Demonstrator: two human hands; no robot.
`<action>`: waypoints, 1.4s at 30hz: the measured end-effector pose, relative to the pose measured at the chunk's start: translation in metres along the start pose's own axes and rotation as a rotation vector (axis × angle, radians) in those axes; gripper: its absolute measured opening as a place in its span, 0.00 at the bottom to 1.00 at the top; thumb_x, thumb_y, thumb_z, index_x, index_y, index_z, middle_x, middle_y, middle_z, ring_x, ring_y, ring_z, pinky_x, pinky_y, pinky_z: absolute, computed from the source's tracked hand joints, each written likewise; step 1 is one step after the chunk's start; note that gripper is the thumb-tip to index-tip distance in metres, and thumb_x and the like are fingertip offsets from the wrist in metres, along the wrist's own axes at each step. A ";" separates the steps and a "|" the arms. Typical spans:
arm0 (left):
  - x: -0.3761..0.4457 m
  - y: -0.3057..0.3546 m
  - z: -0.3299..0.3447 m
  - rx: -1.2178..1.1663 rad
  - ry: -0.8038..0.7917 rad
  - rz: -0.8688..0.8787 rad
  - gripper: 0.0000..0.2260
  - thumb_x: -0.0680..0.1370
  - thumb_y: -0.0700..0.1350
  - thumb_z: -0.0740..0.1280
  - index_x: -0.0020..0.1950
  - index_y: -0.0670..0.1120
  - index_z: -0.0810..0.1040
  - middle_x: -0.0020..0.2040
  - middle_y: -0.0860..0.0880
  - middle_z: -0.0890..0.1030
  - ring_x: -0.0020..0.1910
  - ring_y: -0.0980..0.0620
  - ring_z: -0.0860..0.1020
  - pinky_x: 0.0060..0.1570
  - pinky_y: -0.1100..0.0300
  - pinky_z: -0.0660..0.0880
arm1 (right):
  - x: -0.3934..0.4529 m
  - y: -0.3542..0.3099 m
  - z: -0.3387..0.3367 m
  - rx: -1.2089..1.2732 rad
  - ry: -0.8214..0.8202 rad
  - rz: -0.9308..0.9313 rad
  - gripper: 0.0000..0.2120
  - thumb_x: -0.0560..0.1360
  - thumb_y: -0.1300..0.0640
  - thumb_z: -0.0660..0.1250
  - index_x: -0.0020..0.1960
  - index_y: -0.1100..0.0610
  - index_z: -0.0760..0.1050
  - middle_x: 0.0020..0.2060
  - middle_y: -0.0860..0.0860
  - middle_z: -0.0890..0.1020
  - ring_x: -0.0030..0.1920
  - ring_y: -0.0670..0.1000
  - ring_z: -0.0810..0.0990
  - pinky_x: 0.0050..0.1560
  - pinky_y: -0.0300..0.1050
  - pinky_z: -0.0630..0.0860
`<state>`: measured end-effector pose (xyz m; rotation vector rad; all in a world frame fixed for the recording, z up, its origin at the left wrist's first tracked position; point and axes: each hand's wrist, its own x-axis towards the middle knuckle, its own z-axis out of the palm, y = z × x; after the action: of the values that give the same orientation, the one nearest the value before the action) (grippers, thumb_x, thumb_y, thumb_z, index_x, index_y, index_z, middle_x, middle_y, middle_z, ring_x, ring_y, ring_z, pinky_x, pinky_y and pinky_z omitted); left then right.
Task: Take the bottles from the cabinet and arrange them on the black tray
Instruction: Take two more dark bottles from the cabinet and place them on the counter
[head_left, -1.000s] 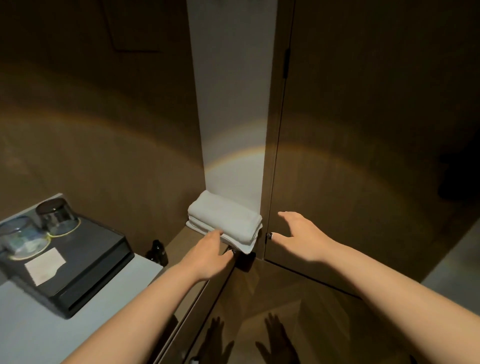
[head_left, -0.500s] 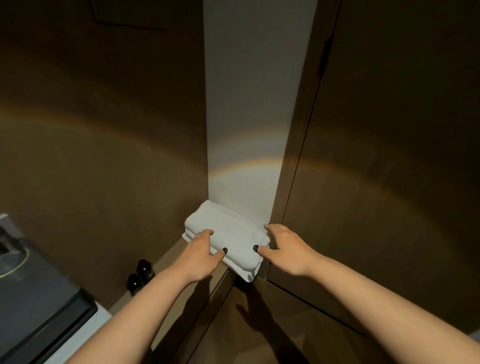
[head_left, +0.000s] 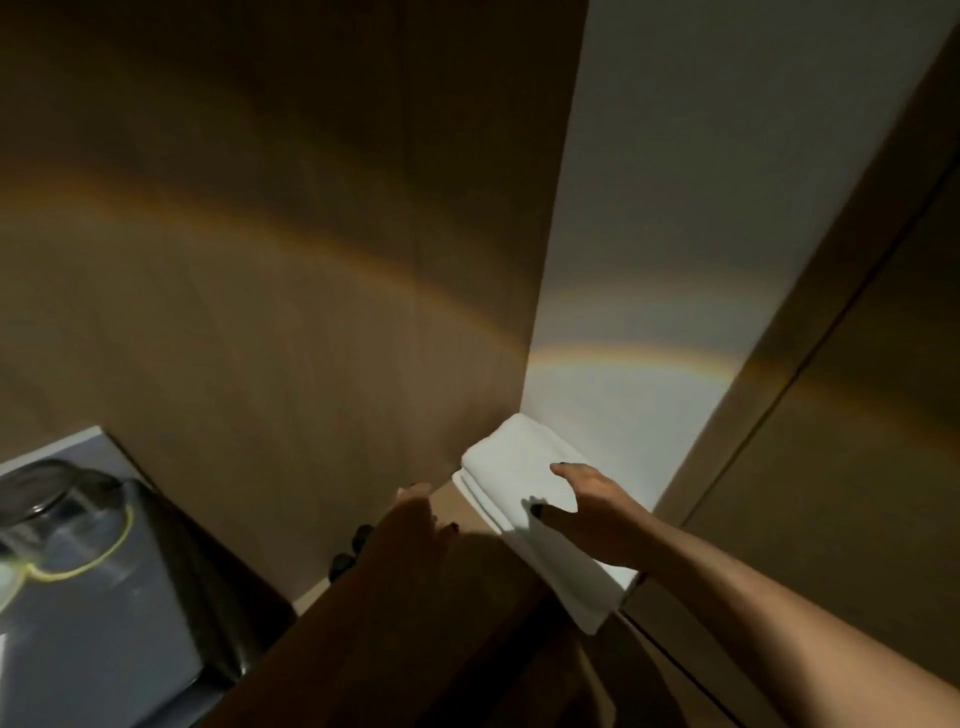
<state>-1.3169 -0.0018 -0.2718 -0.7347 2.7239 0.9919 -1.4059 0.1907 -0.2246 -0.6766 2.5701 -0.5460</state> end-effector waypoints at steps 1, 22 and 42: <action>0.006 -0.009 -0.002 -0.019 0.020 -0.034 0.25 0.79 0.50 0.64 0.73 0.44 0.62 0.69 0.45 0.69 0.67 0.47 0.70 0.64 0.56 0.67 | 0.014 -0.001 0.003 -0.005 -0.026 -0.017 0.32 0.78 0.44 0.61 0.76 0.56 0.55 0.75 0.52 0.59 0.74 0.52 0.60 0.71 0.42 0.57; 0.072 -0.087 0.022 -0.403 0.249 -0.705 0.31 0.77 0.47 0.66 0.76 0.44 0.54 0.73 0.41 0.66 0.70 0.43 0.67 0.66 0.54 0.68 | 0.242 -0.060 0.048 -0.026 -0.520 -0.441 0.29 0.76 0.48 0.65 0.73 0.55 0.62 0.71 0.55 0.67 0.70 0.54 0.66 0.70 0.50 0.63; 0.184 -0.233 0.185 -0.704 0.551 -0.803 0.33 0.79 0.44 0.63 0.77 0.57 0.47 0.79 0.48 0.48 0.76 0.45 0.52 0.71 0.51 0.54 | 0.331 0.031 0.301 0.512 -0.665 0.163 0.05 0.74 0.56 0.67 0.50 0.51 0.77 0.46 0.51 0.80 0.54 0.55 0.80 0.59 0.57 0.75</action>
<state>-1.3665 -0.1105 -0.6004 -2.2498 1.9432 1.6513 -1.5318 -0.0400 -0.5877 -0.3741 1.7488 -0.7359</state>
